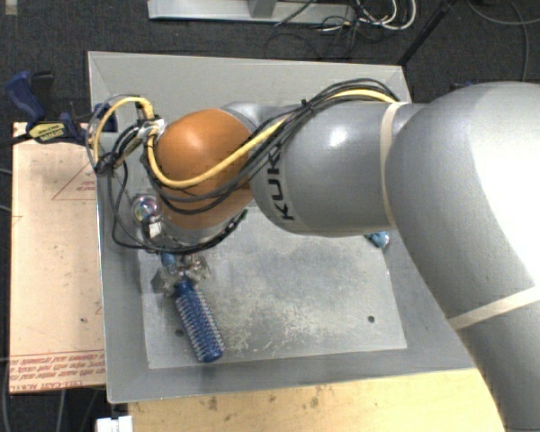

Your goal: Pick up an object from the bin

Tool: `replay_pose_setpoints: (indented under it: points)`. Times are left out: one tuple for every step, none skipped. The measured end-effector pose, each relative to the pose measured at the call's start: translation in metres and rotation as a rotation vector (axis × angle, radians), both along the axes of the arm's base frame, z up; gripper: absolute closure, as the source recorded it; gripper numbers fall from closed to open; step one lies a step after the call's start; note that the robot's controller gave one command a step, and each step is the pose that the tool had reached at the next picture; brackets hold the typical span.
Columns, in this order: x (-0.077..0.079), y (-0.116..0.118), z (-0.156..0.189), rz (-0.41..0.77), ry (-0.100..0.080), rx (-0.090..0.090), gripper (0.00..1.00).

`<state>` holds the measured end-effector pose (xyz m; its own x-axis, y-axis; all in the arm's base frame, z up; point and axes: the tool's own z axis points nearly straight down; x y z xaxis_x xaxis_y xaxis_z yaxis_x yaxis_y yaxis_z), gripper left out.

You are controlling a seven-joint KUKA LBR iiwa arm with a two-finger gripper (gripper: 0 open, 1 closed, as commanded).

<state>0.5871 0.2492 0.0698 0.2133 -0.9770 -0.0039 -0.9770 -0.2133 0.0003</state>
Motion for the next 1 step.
replay_pose_setpoints:
  points:
    - [0.0164,-0.0057,0.1848,0.044,-0.011,0.002,1.0]
